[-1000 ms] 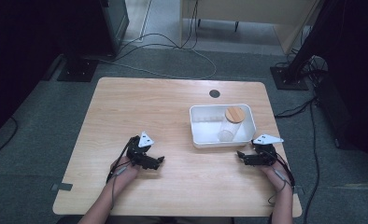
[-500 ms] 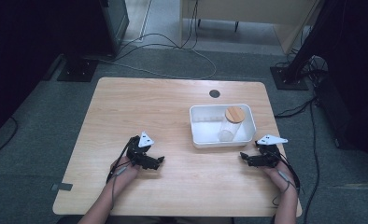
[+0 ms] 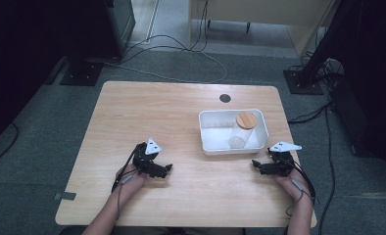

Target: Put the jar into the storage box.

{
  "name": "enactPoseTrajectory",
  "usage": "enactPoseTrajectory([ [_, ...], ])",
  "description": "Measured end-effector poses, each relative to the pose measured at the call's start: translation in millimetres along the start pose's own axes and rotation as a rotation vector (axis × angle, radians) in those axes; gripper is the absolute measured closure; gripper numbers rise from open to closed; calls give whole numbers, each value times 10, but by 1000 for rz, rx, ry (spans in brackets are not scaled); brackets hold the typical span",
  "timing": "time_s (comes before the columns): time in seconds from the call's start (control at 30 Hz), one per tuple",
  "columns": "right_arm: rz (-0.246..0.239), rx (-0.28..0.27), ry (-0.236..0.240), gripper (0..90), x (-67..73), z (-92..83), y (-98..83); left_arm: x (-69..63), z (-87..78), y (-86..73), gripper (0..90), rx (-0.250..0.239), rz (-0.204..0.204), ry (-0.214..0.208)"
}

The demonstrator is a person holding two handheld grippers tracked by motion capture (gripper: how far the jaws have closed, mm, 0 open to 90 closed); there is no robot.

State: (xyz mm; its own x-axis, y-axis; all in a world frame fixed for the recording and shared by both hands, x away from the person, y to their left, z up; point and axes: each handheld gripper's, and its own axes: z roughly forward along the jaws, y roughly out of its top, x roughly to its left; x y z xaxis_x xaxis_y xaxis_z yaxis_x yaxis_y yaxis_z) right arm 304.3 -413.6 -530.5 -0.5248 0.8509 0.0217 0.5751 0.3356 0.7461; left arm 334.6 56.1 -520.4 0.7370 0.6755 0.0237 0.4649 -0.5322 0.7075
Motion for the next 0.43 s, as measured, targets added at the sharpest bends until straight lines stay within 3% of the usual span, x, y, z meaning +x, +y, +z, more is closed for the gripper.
enactPoseTrajectory([
  [0.43, -2, 5, 6, 88, 6, -1, -2, 1, 0, 0, 0, 0, 1, 0],
])
